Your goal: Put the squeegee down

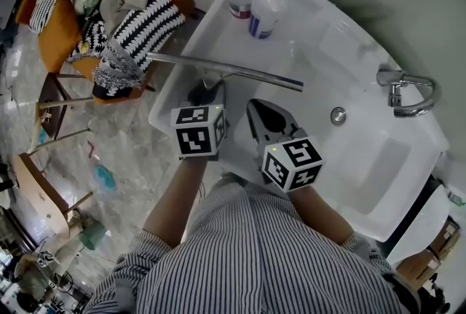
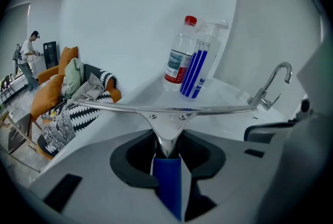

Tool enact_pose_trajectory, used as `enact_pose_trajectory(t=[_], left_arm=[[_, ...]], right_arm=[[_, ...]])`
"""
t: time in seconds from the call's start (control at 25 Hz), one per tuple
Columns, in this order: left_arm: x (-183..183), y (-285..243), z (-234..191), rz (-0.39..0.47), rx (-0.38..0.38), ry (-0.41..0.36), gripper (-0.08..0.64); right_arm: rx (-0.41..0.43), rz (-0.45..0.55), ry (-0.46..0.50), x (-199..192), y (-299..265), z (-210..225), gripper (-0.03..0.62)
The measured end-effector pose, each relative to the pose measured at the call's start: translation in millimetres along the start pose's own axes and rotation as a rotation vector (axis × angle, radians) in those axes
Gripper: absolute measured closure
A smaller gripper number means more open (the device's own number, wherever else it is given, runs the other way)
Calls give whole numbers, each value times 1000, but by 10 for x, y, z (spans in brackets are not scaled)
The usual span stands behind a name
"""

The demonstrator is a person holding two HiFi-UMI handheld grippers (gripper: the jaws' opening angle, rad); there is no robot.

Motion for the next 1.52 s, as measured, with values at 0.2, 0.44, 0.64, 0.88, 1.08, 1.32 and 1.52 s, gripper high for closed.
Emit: enact_pose_trajectory(t=[0.2,0.44,0.64,0.88,1.08,1.32,1.52], left_arm=[[-43,-43,9,-35,10,-16,428],[-59,-79,25,-50,17,-21,428],[-85,-112,29,-72,24,-40,428],[-105,-133,27,-88,10,-44,426],[-113,-114,34,-78,-10,-38,426],[-115,-72,-10,-41,7,-12,375],[-45,81,9,16,10,9,371]], right_arm=[[-3,-2,-1,1,11,24,576],[2,-4,-3,7,26,41,577],[1,-6,-2,14,36,49,576],[3,-6,-3,16,45,56,577],[10,-7,1,22,58,20,576],[12,-2,9,27,99,-3,577],[6,13,21,51,179,-80,577]])
Point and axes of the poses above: the fingertips, and each gripper's own axes: y backward along the fingers, z to its right, x out of its top, the point moved 6 cm from there along y, backward along the fingers, and after that the axes turned 11 degrees about z, right-handed, at the moved point
